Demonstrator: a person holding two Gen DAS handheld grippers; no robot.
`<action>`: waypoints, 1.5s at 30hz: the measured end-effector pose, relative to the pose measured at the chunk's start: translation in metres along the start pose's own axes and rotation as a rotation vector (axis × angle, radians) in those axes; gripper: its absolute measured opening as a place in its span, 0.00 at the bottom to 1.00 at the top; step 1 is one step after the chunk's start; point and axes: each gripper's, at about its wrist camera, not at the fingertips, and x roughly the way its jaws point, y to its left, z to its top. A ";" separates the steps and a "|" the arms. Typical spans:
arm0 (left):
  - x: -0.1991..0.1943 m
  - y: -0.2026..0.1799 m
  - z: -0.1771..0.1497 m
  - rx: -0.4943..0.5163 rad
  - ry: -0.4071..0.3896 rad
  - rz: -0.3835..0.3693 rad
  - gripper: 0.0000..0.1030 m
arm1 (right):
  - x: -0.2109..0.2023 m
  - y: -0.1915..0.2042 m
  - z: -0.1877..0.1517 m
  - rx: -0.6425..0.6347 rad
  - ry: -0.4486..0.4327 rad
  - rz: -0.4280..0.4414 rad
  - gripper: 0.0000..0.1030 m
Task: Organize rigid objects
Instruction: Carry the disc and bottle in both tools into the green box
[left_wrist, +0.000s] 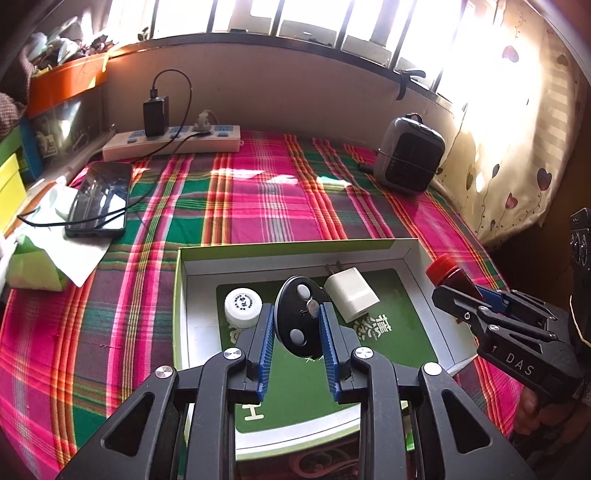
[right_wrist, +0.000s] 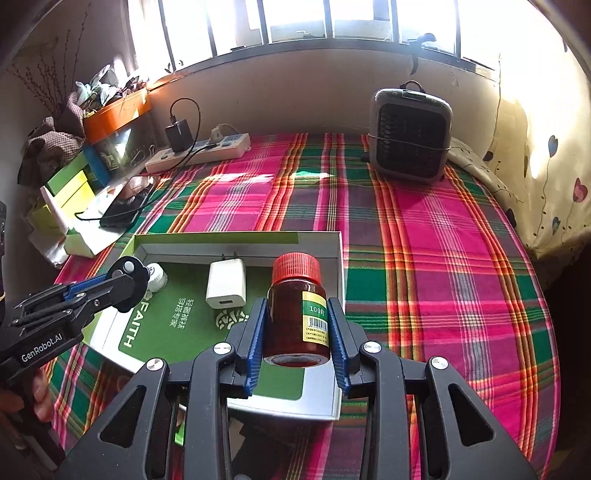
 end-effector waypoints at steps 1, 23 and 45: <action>0.004 0.000 0.001 0.000 0.007 0.003 0.23 | 0.004 0.000 0.002 0.002 0.008 0.004 0.32; 0.047 -0.005 0.009 0.007 0.069 0.004 0.23 | 0.056 0.006 0.014 -0.026 0.092 0.030 0.32; 0.052 -0.003 0.010 -0.009 0.078 -0.002 0.23 | 0.064 0.009 0.014 -0.035 0.088 0.020 0.32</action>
